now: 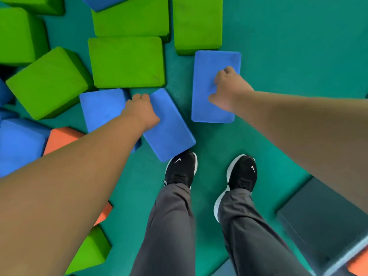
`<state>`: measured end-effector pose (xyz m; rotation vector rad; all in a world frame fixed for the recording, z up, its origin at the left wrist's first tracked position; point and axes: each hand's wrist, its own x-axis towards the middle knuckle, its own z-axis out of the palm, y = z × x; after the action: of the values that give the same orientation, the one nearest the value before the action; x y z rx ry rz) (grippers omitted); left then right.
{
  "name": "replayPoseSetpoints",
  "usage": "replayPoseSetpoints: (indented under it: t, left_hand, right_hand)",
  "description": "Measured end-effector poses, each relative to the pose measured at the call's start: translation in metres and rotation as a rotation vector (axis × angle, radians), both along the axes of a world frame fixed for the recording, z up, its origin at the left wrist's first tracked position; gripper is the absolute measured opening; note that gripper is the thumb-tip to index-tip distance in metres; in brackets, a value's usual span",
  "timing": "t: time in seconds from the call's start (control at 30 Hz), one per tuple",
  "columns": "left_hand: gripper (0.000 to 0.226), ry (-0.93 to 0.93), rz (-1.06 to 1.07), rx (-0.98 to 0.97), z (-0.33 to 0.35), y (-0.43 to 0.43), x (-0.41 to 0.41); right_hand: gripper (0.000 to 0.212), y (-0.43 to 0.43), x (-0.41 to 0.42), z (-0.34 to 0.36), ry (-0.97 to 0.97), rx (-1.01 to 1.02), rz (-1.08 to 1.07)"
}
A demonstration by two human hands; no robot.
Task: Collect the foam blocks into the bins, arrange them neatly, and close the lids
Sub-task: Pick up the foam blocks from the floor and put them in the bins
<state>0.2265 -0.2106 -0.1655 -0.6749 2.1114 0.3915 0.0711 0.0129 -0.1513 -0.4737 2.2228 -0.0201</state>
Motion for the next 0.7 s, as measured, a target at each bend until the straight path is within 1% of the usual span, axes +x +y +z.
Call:
replayPoseSetpoints:
  t: [0.13, 0.17, 0.27, 0.33, 0.37, 0.4, 0.47, 0.5, 0.57, 0.63, 0.7]
  left_hand:
    - [0.099, -0.014, -0.022, 0.017, -0.019, 0.000, 0.011]
    - [0.103, -0.001, -0.049, -0.006, -0.020, -0.001, 0.015]
    - [0.095, 0.049, -0.125, -0.060, -0.017, -0.005, 0.018]
    - [0.091, 0.074, -0.131, -0.068, -0.012, -0.008, 0.015]
    - [0.094, 0.085, -0.125, -0.064, -0.010, -0.008, 0.013]
    - [0.098, 0.097, -0.117, -0.058, -0.007, -0.009, 0.009]
    - [0.104, 0.103, -0.124, -0.056, 0.001, -0.008, -0.001]
    - [0.105, 0.073, -0.160, -0.064, 0.006, -0.008, -0.007]
    - [0.100, -0.051, -0.262, -0.060, 0.015, -0.013, -0.018]
    - [0.098, -0.155, -0.316, -0.028, 0.024, -0.013, -0.024]
    - [0.108, -0.174, -0.331, -0.027, 0.034, -0.008, -0.023]
  right_hand:
    - [0.068, -0.012, -0.016, -0.021, 0.155, -0.019, 0.106]
    - [0.077, -0.015, -0.020, -0.024, 0.191, -0.006, 0.118]
    - [0.114, -0.020, -0.035, -0.027, 0.195, 0.067, 0.102]
    - [0.128, -0.023, -0.041, -0.027, 0.157, 0.110, 0.086]
    - [0.129, -0.023, -0.043, -0.027, 0.160, 0.122, 0.089]
    - [0.126, -0.023, -0.045, -0.026, 0.183, 0.129, 0.096]
    - [0.110, -0.020, -0.047, -0.019, 0.223, 0.150, 0.130]
    - [0.103, -0.017, -0.047, -0.015, 0.205, 0.167, 0.147]
    - [0.095, -0.013, -0.043, -0.009, 0.145, 0.176, 0.144]
    - [0.092, -0.001, -0.038, 0.002, 0.110, 0.120, 0.050]
    - [0.092, 0.013, -0.030, 0.011, 0.061, 0.057, -0.074]
